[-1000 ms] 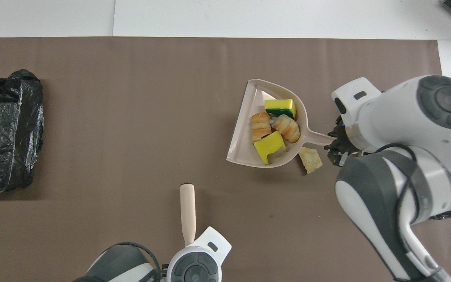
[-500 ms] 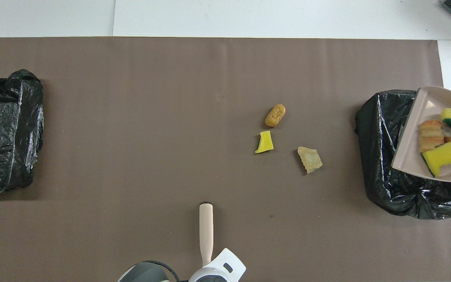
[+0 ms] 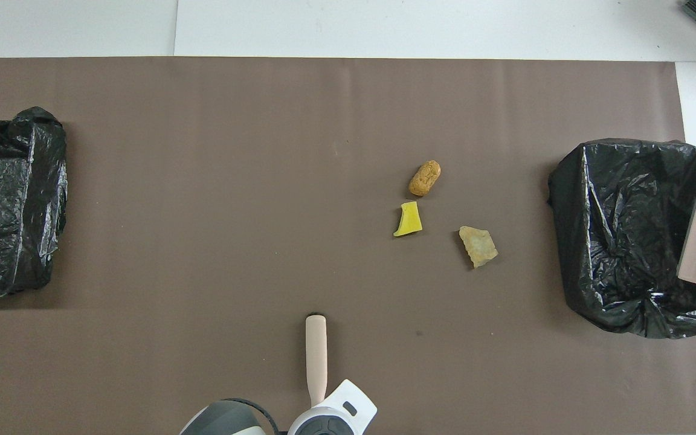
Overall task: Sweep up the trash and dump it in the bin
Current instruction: 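Tip the dustpan over the bin with the right gripper to dump scraps, then bring the empty dustpan back and set it down near the remaining scraps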
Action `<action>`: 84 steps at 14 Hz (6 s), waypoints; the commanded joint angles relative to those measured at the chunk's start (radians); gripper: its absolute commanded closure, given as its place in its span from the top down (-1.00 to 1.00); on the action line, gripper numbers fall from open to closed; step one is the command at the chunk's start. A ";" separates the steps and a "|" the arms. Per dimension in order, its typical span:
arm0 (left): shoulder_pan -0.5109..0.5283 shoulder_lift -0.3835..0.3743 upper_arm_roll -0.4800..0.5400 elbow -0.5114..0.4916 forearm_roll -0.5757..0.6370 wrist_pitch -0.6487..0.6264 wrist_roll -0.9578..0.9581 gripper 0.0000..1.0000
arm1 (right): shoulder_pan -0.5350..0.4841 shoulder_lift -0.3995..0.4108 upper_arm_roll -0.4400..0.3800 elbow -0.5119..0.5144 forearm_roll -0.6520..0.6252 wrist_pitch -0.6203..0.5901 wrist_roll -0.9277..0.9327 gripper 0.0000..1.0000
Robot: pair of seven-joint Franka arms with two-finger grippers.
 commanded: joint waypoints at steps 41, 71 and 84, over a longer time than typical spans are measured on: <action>0.775 0.138 0.142 0.948 0.283 -0.633 0.903 1.00 | 0.420 -0.043 0.293 0.029 0.136 -0.406 1.444 -1.00; 0.715 0.193 0.222 1.063 0.220 -0.700 0.905 1.00 | 0.939 0.554 0.292 0.249 0.375 0.157 2.382 0.09; 0.557 0.244 0.214 0.977 0.219 -0.491 0.849 1.00 | 1.034 -0.022 0.300 -0.277 0.600 -0.047 2.379 1.00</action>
